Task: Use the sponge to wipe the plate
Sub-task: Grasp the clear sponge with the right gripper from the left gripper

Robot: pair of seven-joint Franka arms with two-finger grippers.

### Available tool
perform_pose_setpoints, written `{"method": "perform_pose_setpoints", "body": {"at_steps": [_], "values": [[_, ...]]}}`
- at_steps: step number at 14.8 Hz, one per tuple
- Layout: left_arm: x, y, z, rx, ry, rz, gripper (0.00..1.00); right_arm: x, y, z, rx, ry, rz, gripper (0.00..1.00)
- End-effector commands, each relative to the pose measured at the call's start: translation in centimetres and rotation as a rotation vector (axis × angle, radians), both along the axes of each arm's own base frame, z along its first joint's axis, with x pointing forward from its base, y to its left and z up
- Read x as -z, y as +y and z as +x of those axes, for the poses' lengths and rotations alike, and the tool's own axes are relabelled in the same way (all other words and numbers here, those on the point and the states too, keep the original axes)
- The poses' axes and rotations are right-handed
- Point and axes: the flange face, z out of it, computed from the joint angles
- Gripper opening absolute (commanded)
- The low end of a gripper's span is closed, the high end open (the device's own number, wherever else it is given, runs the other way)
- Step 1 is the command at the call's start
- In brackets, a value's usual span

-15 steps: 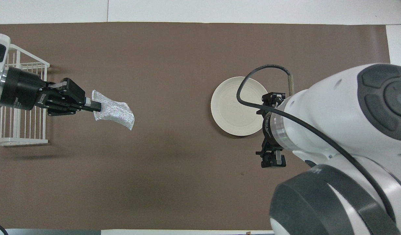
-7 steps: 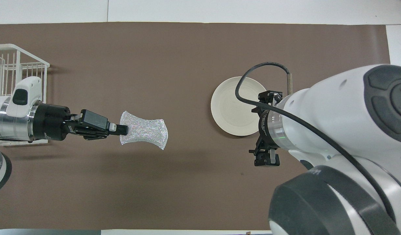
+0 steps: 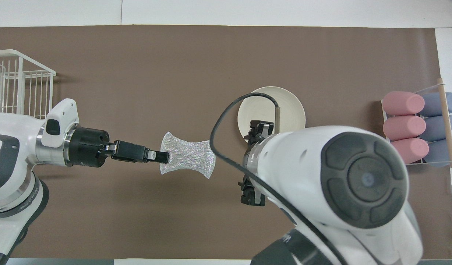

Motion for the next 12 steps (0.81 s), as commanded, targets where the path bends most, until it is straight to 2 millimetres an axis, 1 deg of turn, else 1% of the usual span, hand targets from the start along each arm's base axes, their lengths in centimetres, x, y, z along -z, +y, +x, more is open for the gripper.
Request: {"method": "perform_pose_setpoints", "body": {"at_steps": [1, 2, 5, 7, 10, 12], "values": [[0.4, -0.7, -0.7, 0.006, -0.017, -0.029, 0.0, 1.8, 2.4, -1.8, 0.014, -0.011, 0.036, 1.0], [0.4, -0.7, -0.7, 0.008, -0.016, -0.029, 0.0, 2.1, 2.4, -1.8, 0.012, -0.009, 0.034, 1.0], [0.4, -0.6, -0.8, 0.013, -0.014, -0.034, 0.0, 2.1, 2.6, -1.7, 0.02, -0.037, 0.056, 1.0], [0.4, -0.6, -0.8, 0.016, -0.012, -0.034, 0.0, 2.5, 3.3, -2.5, 0.005, -0.033, 0.056, 0.94], [0.3, -0.7, -0.9, 0.023, -0.008, -0.038, 0.0, 2.7, 4.3, -2.5, -0.003, -0.061, 0.081, 0.94], [0.2, -0.3, -0.9, 0.028, -0.005, -0.041, 0.0, 3.0, 4.7, -2.6, -0.007, -0.057, 0.079, 0.93]]}}
